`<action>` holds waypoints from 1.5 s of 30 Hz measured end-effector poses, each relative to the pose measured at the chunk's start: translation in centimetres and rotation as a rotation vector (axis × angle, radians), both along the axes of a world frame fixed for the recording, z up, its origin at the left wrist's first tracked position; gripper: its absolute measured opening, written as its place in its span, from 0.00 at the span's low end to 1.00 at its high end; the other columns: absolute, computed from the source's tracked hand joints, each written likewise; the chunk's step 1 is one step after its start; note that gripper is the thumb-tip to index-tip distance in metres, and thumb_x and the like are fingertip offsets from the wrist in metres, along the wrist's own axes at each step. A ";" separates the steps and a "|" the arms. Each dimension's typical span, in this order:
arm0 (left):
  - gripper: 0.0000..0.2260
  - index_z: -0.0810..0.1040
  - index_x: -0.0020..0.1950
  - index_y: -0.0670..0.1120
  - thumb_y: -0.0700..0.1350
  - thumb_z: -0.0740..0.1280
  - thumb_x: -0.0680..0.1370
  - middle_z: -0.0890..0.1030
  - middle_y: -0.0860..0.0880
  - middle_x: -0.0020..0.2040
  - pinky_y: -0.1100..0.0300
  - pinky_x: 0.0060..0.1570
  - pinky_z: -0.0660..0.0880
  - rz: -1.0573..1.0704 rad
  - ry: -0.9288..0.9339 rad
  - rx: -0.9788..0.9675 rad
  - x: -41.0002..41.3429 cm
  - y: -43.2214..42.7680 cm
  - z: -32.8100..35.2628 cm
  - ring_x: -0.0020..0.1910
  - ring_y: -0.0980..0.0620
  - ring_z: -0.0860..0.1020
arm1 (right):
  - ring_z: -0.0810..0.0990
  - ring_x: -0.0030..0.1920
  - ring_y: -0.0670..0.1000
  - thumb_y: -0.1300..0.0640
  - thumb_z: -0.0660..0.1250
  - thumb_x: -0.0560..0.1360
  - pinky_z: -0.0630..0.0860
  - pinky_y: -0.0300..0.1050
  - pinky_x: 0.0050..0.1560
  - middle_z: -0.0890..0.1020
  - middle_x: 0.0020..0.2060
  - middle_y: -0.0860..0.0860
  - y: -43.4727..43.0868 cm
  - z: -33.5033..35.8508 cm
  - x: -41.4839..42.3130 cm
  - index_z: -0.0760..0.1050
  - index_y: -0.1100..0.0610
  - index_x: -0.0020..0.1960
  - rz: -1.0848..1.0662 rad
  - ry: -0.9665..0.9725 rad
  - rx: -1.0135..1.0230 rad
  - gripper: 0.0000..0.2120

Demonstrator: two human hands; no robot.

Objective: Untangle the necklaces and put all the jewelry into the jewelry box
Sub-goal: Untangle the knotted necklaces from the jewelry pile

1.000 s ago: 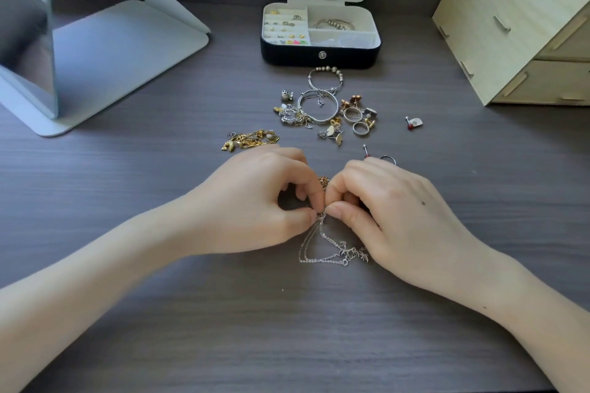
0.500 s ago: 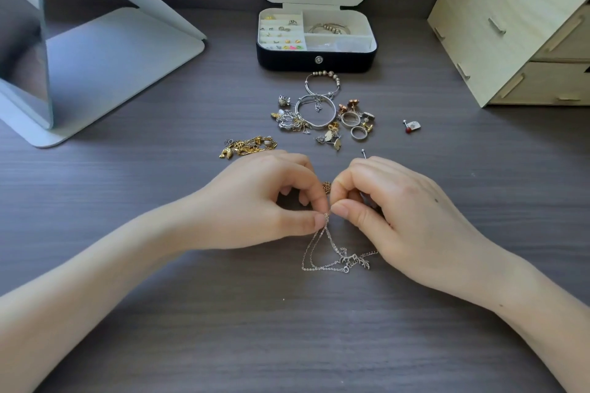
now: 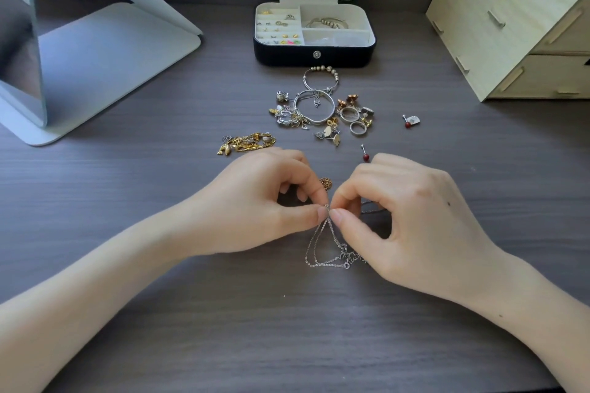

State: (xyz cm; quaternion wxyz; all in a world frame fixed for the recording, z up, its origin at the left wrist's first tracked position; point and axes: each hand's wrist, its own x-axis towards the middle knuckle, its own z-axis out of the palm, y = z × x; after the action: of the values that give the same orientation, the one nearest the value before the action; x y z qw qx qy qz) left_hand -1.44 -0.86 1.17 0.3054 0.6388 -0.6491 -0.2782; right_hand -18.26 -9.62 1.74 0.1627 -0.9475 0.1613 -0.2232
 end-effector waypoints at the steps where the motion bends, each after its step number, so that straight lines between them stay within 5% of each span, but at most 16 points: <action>1: 0.07 0.77 0.36 0.62 0.61 0.62 0.65 0.75 0.56 0.38 0.71 0.41 0.64 -0.002 -0.014 -0.007 0.0 0.0 -0.1 0.40 0.59 0.70 | 0.69 0.33 0.46 0.51 0.63 0.69 0.61 0.38 0.33 0.75 0.29 0.42 0.0 0.0 0.0 0.76 0.51 0.35 -0.008 -0.001 -0.012 0.07; 19: 0.05 0.71 0.35 0.65 0.56 0.65 0.69 0.74 0.59 0.36 0.74 0.41 0.63 -0.003 -0.110 0.002 -0.3 0.2 -0.1 0.41 0.64 0.70 | 0.68 0.32 0.46 0.53 0.62 0.68 0.66 0.40 0.33 0.74 0.27 0.41 -0.1 -0.3 0.2 0.78 0.53 0.33 -0.006 0.009 -0.003 0.09; 23: 0.02 0.75 0.36 0.63 0.56 0.67 0.68 0.75 0.57 0.36 0.72 0.40 0.65 0.007 -0.018 -0.008 -0.2 0.4 0.1 0.40 0.61 0.70 | 0.67 0.32 0.40 0.54 0.63 0.68 0.62 0.29 0.36 0.69 0.27 0.36 -0.1 -0.1 0.2 0.77 0.52 0.33 -0.004 -0.003 0.179 0.07; 28: 0.01 0.78 0.35 0.61 0.55 0.68 0.68 0.76 0.56 0.40 0.67 0.39 0.68 0.031 0.097 0.016 0.0 0.5 0.2 0.38 0.57 0.70 | 0.67 0.27 0.43 0.56 0.68 0.66 0.62 0.29 0.29 0.72 0.24 0.39 -0.2 0.6 0.1 0.77 0.50 0.31 -0.058 0.014 0.506 0.06; 34: 0.07 0.80 0.38 0.59 0.59 0.67 0.66 0.76 0.56 0.40 0.64 0.41 0.69 0.028 0.138 0.027 0.2 0.6 0.0 0.38 0.56 0.71 | 0.64 0.25 0.44 0.55 0.67 0.66 0.61 0.29 0.28 0.72 0.22 0.40 -0.3 0.5 0.1 0.78 0.51 0.31 -0.078 0.019 0.557 0.05; 40: 0.10 0.79 0.44 0.61 0.61 0.65 0.66 0.76 0.56 0.42 0.65 0.42 0.69 0.022 0.157 0.032 0.3 0.6 -0.1 0.40 0.55 0.71 | 0.72 0.31 0.54 0.42 0.63 0.65 0.74 0.54 0.36 0.76 0.29 0.55 -0.4 0.3 0.1 0.78 0.45 0.38 -0.074 0.074 0.576 0.09; 45: 0.10 0.80 0.44 0.59 0.60 0.65 0.66 0.76 0.56 0.41 0.65 0.42 0.69 0.018 0.185 0.029 0.3 0.7 0.0 0.40 0.56 0.71 | 0.71 0.31 0.54 0.37 0.60 0.63 0.74 0.55 0.36 0.75 0.29 0.55 -0.2 0.4 0.2 0.78 0.42 0.39 -0.069 0.092 0.589 0.13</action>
State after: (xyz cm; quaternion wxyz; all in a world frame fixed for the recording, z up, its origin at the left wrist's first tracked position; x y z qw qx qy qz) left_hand -1.16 -0.20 1.16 0.3572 0.6207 -0.6082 -0.3424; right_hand -18.02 -9.84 2.18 0.4155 -0.8625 0.2583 -0.1291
